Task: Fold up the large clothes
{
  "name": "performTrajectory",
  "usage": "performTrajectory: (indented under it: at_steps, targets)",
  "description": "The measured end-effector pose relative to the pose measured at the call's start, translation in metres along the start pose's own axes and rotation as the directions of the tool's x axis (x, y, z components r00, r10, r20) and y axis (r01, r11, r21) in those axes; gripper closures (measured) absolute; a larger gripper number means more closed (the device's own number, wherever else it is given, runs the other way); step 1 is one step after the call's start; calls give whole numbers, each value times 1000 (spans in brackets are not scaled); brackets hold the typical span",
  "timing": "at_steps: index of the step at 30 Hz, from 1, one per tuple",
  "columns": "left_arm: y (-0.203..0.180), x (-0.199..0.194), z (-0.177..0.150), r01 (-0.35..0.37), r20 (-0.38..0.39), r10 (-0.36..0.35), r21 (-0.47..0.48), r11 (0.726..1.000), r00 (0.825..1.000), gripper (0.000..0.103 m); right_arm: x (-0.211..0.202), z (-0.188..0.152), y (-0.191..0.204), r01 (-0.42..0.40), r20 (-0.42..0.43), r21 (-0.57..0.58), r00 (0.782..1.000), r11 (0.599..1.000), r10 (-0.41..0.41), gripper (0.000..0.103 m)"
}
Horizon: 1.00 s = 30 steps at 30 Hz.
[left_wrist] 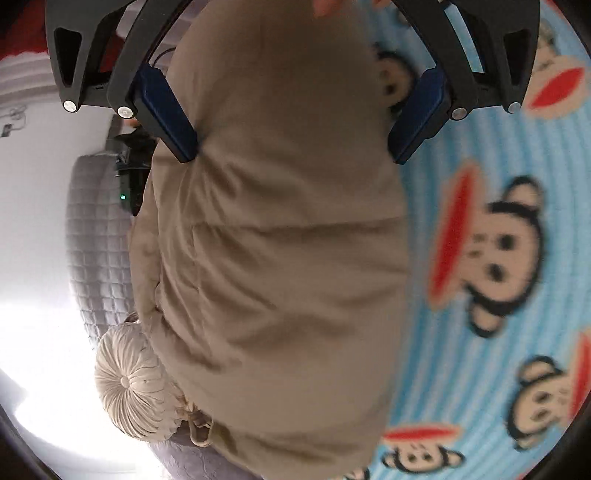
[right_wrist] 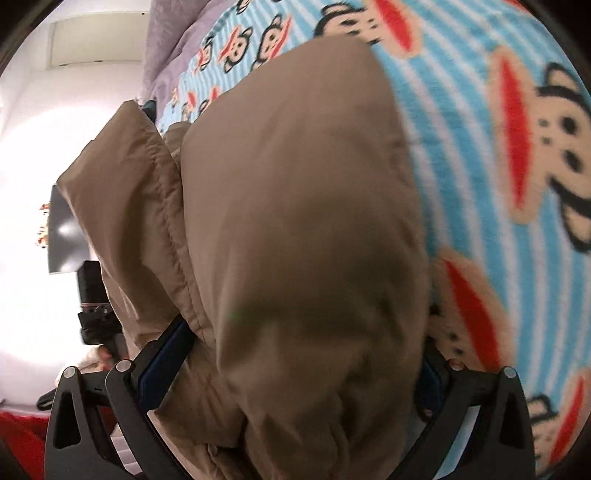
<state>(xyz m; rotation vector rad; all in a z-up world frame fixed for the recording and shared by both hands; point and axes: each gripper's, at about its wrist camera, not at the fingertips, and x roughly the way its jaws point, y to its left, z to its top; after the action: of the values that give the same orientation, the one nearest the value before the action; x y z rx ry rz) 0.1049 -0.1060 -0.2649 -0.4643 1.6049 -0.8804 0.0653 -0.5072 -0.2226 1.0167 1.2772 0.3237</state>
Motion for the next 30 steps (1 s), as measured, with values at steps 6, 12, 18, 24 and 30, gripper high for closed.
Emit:
performTrajectory:
  at_steps: [6,12,18,24,30]
  targets:
    - [-1,7,-1,0,7,0,20,1000,1000,10,18,7,5,-37,4,70,999,997,36,1]
    - [-16,-31,-5,-12,82,5,91,996,997,26,11,-4,33,-74,59,102,996,992,68,32]
    - [-11,-98,4,-13,166,-8,127,992,986,26,30,-14,103,-112,78,14,991,994,110,34]
    - [23,-190,23,-98,289,58,125,987,956,26,89,4,179,-184,54,-88,981,979,189,34]
    - [72,-234,38,-182,382,151,47,982,912,26,170,33,236,-201,-10,-157,979,967,202,34]
